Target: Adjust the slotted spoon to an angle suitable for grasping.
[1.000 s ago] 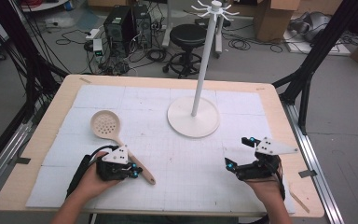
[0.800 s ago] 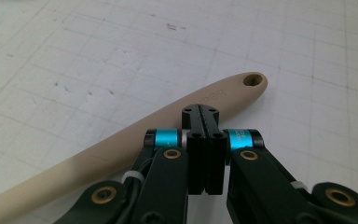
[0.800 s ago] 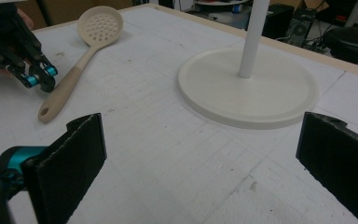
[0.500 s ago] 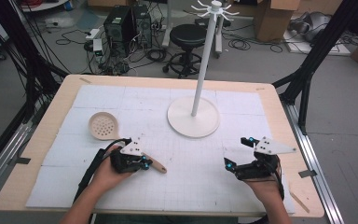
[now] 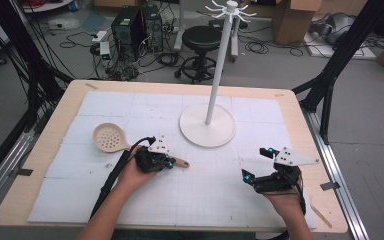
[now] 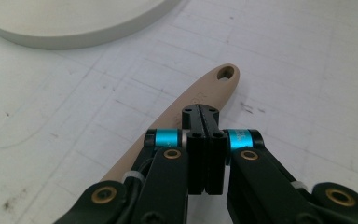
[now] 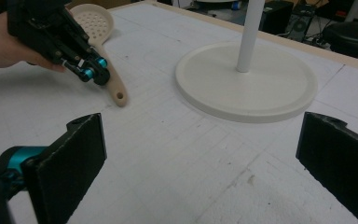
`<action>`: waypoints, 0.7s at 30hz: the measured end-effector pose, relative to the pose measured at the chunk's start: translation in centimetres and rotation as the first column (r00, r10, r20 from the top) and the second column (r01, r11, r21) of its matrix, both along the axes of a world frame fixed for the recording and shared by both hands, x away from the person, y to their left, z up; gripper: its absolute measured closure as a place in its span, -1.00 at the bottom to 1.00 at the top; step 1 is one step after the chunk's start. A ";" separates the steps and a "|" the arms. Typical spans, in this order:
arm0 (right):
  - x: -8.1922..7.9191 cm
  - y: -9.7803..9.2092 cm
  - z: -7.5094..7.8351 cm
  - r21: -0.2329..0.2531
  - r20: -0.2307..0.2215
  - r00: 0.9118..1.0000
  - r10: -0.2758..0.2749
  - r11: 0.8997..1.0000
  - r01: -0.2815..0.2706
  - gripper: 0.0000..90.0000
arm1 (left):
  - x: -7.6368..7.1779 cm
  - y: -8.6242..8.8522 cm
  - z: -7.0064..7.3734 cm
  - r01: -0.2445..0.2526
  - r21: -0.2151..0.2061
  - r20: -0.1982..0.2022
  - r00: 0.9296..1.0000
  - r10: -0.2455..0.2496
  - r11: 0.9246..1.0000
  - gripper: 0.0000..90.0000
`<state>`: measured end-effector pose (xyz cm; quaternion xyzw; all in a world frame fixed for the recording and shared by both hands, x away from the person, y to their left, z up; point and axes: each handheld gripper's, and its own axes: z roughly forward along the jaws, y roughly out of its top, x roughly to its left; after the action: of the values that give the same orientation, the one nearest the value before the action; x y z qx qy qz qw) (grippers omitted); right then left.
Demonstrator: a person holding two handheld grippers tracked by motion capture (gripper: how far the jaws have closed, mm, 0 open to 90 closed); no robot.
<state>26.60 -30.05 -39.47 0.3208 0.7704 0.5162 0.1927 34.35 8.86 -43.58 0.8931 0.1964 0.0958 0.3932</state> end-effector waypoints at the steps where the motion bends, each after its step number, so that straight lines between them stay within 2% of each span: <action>1: 0.0 0.0 -0.1 0.000 -0.003 1.000 0.000 1.000 0.000 -0.99 | 0.4 -0.2 0.0 -0.005 0.001 0.005 1.000 0.005 1.000 0.99; 5: 0.0 -0.1 -0.2 -0.004 -0.005 1.000 -0.002 1.000 0.002 -0.99 | 1.0 -0.4 -0.1 -0.018 -0.003 0.009 1.000 0.018 1.000 0.99; 12: -0.1 -0.1 -0.4 -0.006 -0.015 1.000 -0.006 1.000 0.006 -0.99 | 1.6 -0.2 0.0 -0.040 -0.036 0.014 0.999 0.040 0.999 0.99; 15: -0.1 -0.2 -0.5 -0.006 -0.014 1.000 -0.004 1.000 0.004 -0.99 | 1.3 0.3 0.7 -0.046 -0.085 0.013 0.999 0.048 0.995 0.97; 17: 0.0 -0.1 -0.6 -0.002 -0.021 1.000 -0.007 1.000 0.007 -0.99 | 0.9 0.8 1.6 -0.034 -0.134 0.011 0.999 0.036 0.990 0.87; 18: 0.0 -0.1 -0.6 -0.002 -0.021 1.000 -0.007 1.000 0.007 -0.99 | 0.9 0.8 1.6 -0.034 -0.134 0.011 0.999 0.036 0.990 0.83; 20: 0.0 -0.1 -0.6 -0.004 -0.020 1.000 -0.006 1.000 0.006 -0.99 | 0.6 1.3 2.1 -0.028 -0.161 0.014 0.999 0.031 0.986 0.76; 21: 0.0 -0.2 -0.5 -0.004 -0.015 1.000 -0.005 1.000 0.005 -1.00 | 0.3 1.9 2.8 -0.026 -0.197 0.020 0.999 0.031 0.980 0.67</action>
<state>26.60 -30.23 -40.00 0.3261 0.7720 0.5118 0.1888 34.70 10.79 -40.74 0.8459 0.2133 0.0917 0.4802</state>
